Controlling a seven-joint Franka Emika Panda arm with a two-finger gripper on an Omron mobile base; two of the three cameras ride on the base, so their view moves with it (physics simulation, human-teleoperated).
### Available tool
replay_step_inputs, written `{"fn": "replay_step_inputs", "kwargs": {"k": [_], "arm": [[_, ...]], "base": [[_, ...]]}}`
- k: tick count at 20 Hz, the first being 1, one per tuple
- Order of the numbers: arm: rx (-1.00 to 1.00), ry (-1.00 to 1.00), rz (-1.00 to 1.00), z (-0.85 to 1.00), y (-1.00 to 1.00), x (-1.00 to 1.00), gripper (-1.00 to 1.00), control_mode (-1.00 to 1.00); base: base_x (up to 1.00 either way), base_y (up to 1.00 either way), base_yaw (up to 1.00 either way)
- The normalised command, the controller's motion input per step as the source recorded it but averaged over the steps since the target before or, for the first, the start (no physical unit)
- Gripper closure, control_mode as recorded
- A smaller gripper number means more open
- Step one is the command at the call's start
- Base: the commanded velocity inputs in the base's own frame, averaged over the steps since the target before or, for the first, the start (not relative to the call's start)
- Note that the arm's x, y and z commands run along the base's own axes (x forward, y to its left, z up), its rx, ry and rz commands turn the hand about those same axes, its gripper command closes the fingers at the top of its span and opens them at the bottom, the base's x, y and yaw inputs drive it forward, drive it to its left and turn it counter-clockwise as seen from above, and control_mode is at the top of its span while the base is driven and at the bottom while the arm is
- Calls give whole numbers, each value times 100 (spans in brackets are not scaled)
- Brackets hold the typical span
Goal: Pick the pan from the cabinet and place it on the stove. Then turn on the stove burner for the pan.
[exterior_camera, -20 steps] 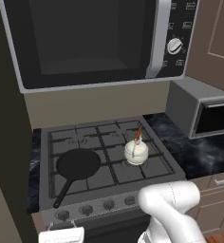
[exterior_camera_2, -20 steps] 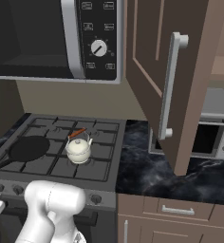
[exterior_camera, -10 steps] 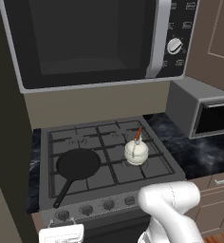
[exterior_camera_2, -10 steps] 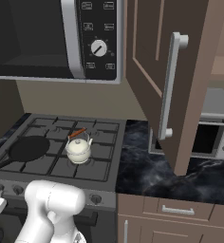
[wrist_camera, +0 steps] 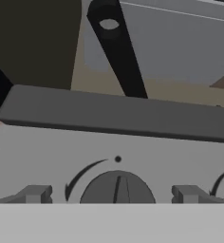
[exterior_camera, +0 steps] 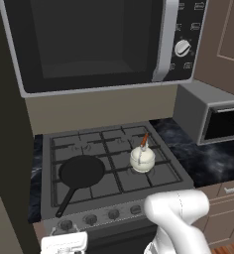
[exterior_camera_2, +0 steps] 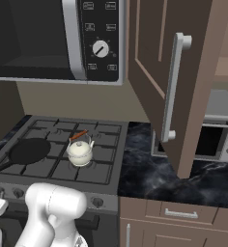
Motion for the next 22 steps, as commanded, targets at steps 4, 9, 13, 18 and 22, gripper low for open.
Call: {"fn": "replay_step_inputs", "kwargs": {"k": [4,9,13,18,22], "arm": [[-2,-1,0,-12,0,22,-100,-100],[-5,-1,1,-27,0,4,-100,-100],[-1,-2,1,-10,0,3,-100,-100],[0,-1,2,-5,0,11,100,-100],[0,-3,3,-2,0,11,100,-100]], "base": [[0,0,0],[0,0,0],[0,0,0],[0,0,0],[0,0,0]]}}
